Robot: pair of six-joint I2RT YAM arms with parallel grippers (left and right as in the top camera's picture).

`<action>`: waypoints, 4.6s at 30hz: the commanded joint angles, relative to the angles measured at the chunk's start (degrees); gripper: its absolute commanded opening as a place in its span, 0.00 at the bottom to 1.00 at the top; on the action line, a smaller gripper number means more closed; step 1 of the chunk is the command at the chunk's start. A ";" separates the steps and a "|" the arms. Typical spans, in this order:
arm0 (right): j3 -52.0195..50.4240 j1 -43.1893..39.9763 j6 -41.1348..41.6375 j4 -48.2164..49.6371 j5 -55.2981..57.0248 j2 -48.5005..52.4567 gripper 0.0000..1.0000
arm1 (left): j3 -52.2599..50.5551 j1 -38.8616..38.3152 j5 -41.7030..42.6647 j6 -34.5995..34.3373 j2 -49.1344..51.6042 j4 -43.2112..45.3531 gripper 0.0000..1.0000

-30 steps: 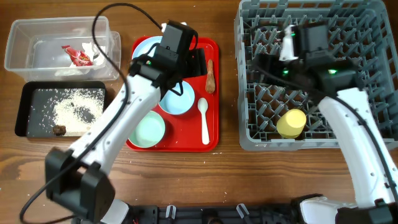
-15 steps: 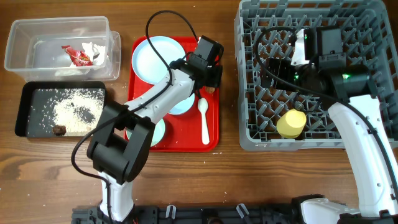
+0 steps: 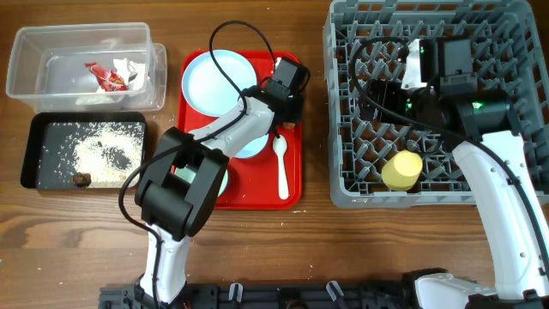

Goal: Sort waste into correct bins and load items into the dishwasher rack

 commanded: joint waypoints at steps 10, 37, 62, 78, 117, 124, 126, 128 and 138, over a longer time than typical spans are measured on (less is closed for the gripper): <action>-0.11 0.07 -1.14 0.57 1.38 -0.63 0.98 | 2.36 -0.39 -1.86 2.73 2.67 -0.66 0.09; -0.11 0.09 -1.18 0.00 0.94 -0.63 0.98 | -24.04 55.67 -6.78 -39.08 -30.62 -17.53 0.04; -0.11 24.39 8.44 19.47 -6.82 14.16 0.91 | -18.71 40.76 12.13 -11.82 -48.96 -17.05 1.00; -0.17 26.93 18.10 25.77 -3.93 27.28 0.89 | -18.71 40.76 12.13 -11.82 -48.41 -20.24 1.00; 1.53 17.46 10.25 20.46 34.18 2.34 0.04 | -18.71 40.76 12.13 -11.82 -48.41 -20.24 1.00; 1.49 8.70 -29.14 41.81 62.84 13.75 0.04 | -18.71 40.76 12.13 -11.82 -48.41 -20.24 1.00; 1.49 7.43 -43.60 52.41 65.90 21.18 0.04 | -18.71 40.76 12.13 -11.82 -48.41 -20.24 1.00; 1.49 6.99 -53.20 62.58 69.92 26.58 0.04 | -18.71 40.76 12.13 -11.82 -48.41 -20.24 1.00; 1.44 5.33 -67.23 84.39 68.61 41.68 0.05 | -18.71 40.76 12.13 -11.82 -48.41 -20.24 1.00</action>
